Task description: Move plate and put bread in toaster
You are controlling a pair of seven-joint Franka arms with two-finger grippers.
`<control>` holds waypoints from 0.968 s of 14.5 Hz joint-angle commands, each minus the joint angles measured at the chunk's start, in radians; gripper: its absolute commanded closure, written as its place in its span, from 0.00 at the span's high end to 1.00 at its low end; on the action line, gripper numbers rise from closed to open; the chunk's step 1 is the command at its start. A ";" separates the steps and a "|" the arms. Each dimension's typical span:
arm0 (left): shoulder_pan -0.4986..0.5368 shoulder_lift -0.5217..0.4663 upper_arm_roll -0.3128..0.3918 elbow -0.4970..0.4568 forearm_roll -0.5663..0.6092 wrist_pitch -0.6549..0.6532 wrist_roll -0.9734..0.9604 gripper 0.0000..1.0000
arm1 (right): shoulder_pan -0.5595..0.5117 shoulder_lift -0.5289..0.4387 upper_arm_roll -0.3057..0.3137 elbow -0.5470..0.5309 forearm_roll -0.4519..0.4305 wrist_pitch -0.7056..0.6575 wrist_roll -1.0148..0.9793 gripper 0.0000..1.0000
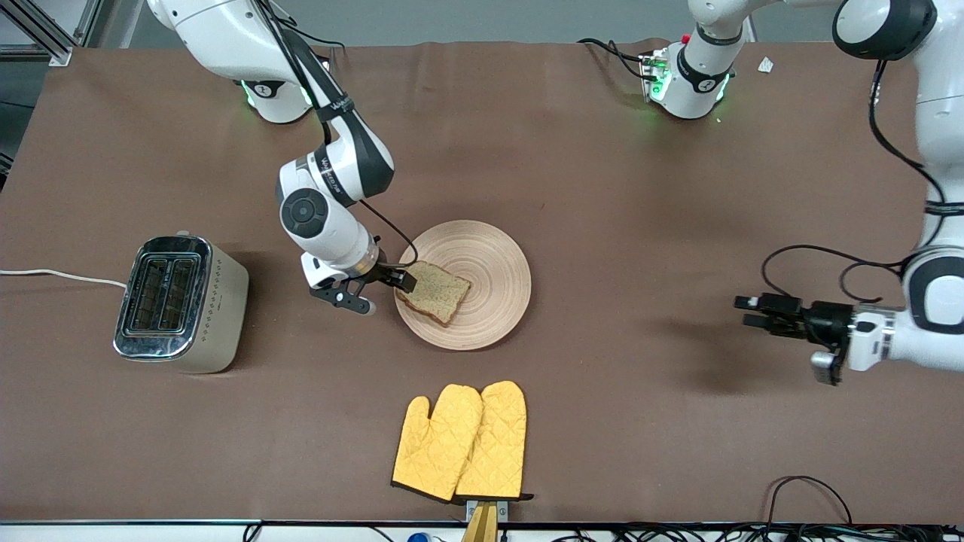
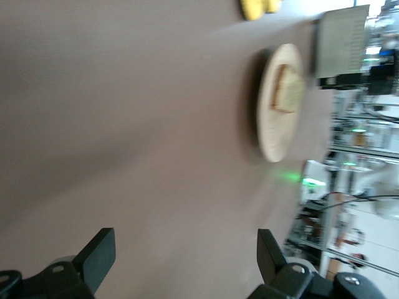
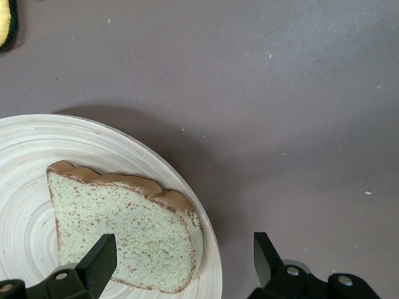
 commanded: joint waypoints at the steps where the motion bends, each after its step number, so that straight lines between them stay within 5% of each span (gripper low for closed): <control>1: -0.026 -0.110 0.004 0.018 0.097 -0.014 -0.113 1.00 | 0.026 0.016 -0.009 0.014 0.022 0.008 0.044 0.92; 5: -0.053 -0.288 -0.028 0.011 0.243 -0.019 -0.269 1.00 | 0.032 0.025 -0.009 0.011 0.020 0.008 0.046 0.73; 8: -0.061 -0.417 -0.036 0.009 0.245 -0.164 -0.413 1.00 | 0.052 0.049 -0.009 0.014 0.020 0.021 0.047 0.57; 14: -0.089 -0.581 -0.129 0.008 0.392 -0.226 -0.543 1.00 | 0.052 0.063 -0.009 0.015 0.020 0.025 0.049 0.47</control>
